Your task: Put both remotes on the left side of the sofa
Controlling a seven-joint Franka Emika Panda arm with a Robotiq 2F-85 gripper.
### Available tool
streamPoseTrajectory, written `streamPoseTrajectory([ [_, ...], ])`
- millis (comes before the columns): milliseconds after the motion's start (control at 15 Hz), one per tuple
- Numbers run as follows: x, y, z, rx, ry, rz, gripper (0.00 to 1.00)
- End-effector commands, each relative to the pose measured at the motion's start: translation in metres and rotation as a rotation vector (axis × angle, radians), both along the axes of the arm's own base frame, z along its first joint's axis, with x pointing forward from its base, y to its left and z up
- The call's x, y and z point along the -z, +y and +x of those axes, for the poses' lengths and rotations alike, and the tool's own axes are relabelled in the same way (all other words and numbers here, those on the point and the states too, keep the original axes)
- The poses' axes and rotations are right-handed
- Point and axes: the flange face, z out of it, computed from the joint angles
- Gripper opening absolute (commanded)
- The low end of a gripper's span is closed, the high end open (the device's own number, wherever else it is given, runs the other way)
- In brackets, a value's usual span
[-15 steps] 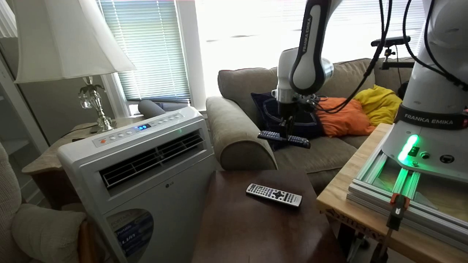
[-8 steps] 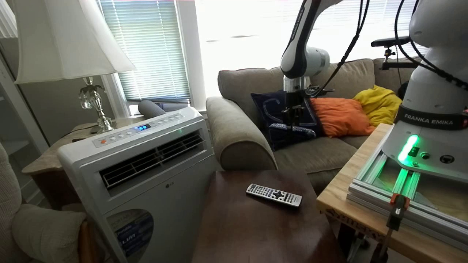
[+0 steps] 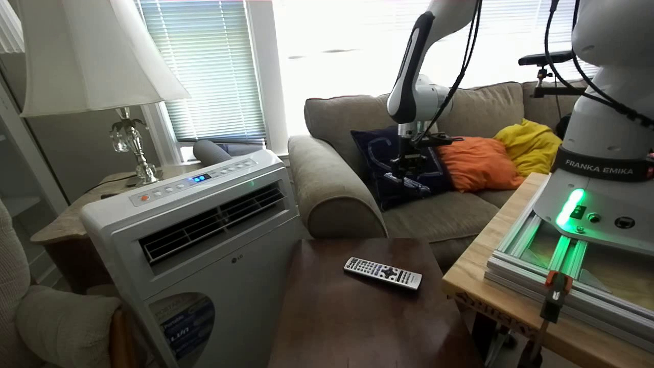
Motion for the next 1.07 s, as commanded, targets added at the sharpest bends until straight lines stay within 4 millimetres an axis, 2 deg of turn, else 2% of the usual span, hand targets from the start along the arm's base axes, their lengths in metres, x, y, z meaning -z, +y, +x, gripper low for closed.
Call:
streamPoseTrajectory([
  [0, 0.04, -0.021, 0.009, 0.111, 0.003, -0.059, 0.28],
  [133, 0.058, -0.033, 0.011, 0.164, 0.012, -0.079, 0.28],
  [200, 0.067, -0.036, 0.014, 0.137, 0.024, -0.066, 0.28],
  [333, 0.072, -0.029, 0.016, 0.02, 0.061, -0.035, 0.28],
  [400, 0.064, -0.032, 0.008, 0.084, 0.043, -0.056, 0.53],
  [600, 0.072, -0.026, 0.012, 0.047, 0.056, -0.044, 0.53],
  [667, 0.072, -0.026, 0.012, 0.094, 0.026, -0.048, 0.28],
  [1000, 0.104, -0.026, 0.036, 0.281, 0.071, -0.063, 0.28],
])
